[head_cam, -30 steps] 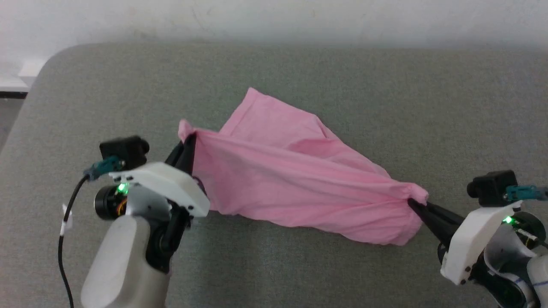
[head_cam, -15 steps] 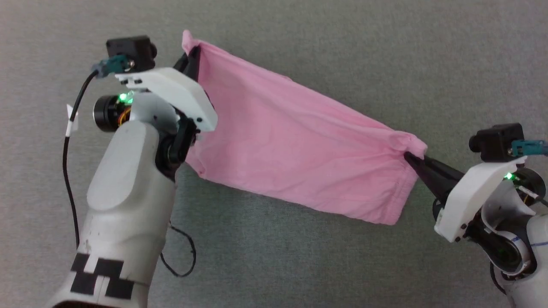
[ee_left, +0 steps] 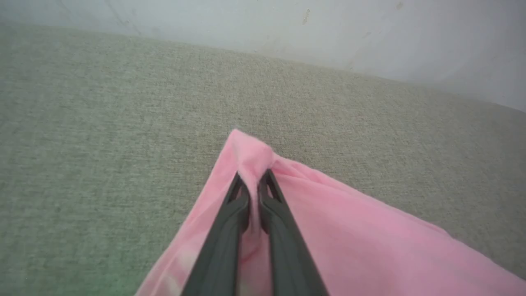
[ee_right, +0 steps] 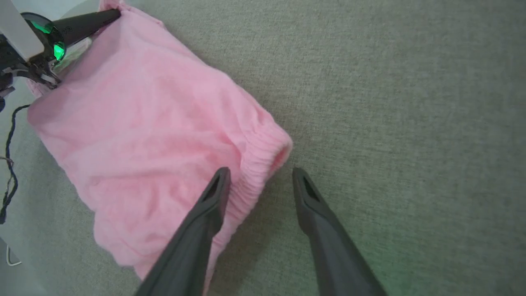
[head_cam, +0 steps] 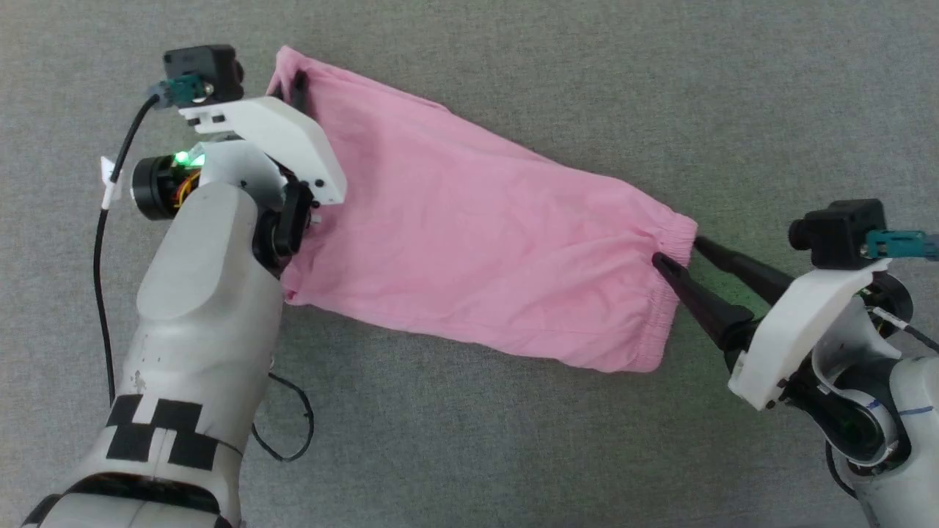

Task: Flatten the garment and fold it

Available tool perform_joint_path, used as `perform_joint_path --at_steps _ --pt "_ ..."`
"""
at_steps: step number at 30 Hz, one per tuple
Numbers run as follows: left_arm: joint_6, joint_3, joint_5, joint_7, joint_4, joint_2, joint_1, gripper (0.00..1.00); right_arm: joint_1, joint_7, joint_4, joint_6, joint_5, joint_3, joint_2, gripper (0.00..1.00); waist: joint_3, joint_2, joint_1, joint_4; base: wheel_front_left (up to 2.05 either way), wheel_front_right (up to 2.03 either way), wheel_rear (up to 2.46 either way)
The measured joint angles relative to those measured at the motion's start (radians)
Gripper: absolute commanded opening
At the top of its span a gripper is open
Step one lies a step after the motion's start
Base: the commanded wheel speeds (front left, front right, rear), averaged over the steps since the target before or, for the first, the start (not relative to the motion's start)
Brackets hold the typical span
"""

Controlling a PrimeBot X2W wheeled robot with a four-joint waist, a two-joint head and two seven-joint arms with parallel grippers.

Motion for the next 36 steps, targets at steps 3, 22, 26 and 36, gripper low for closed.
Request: perform_joint_path --at_steps 3,22,26,36 --pt "0.003 -0.002 0.001 -0.036 0.018 0.004 -0.013 1.0 0.007 -0.02 -0.014 0.0 0.003 -0.011 -0.006 1.0 -0.004 0.0 0.0 0.003 0.0 0.0 0.0" --pt "0.075 -0.068 0.173 -0.327 -0.389 0.095 0.318 1.0 0.293 0.24 -0.221 -0.001 -0.415 -0.214 0.229 1.0 -0.203 0.0 -0.0004 0.08 0.0 0.0 0.0" --pt "0.1 -0.058 0.173 -0.326 -0.483 0.113 0.451 1.0 0.285 0.282 -0.188 -0.001 -0.467 -0.219 0.258 1.0 -0.237 0.0 -0.0004 0.107 0.0 0.0 0.0" --pt "0.128 -0.056 0.151 -0.305 -0.579 0.121 0.592 1.0 0.139 0.299 0.074 -0.001 -0.527 -0.229 0.284 1.0 -0.258 0.0 -0.0002 0.168 0.0 0.0 0.0"
